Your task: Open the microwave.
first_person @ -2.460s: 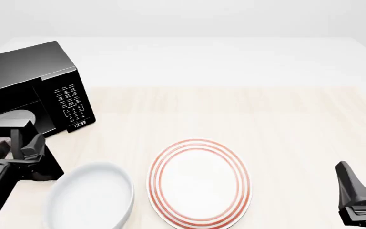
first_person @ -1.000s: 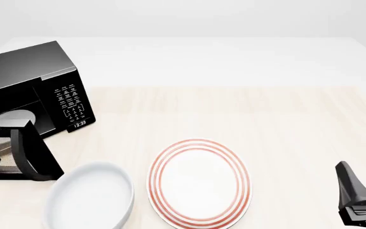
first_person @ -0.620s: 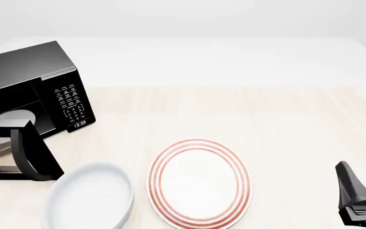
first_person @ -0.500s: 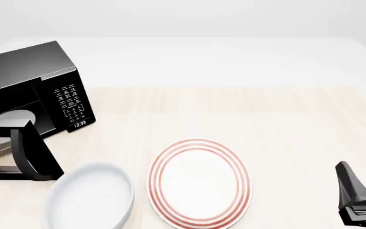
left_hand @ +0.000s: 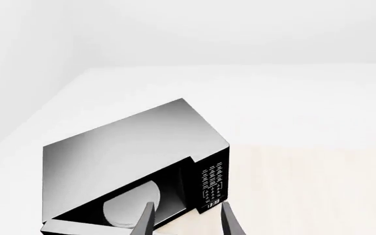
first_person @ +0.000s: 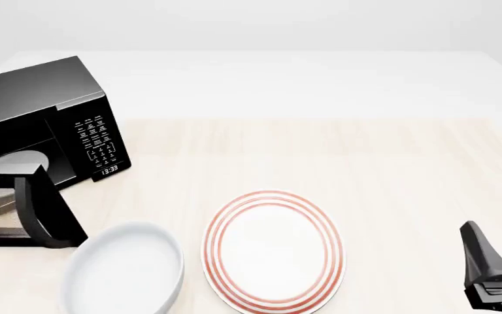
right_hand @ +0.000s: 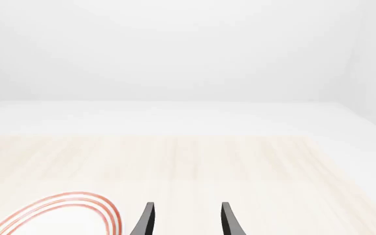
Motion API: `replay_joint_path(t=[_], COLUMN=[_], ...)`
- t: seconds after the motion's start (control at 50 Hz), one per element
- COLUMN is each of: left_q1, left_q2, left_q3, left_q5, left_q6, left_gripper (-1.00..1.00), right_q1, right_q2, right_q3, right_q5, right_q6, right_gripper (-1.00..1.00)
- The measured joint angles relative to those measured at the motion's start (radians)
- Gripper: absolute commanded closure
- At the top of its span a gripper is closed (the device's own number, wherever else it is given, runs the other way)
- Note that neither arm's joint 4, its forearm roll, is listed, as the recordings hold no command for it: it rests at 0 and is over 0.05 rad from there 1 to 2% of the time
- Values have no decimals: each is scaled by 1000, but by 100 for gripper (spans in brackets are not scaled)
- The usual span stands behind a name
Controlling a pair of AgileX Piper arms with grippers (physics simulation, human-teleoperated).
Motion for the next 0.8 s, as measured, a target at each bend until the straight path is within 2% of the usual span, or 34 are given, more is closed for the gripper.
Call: replay_joint_path(t=[0.58,0.8], left_q1=[-32,-46], left_q2=[173,223], left_q3=[-177,-214], left_q5=[213,285], left_q6=[-32,-35], left_gripper=[-100,-100], right_q1=[0,0], right_q2=[0,0], right_q3=[0,0], right_q5=[0,0], right_q6=[0,0], right_gripper=[-100,-100])
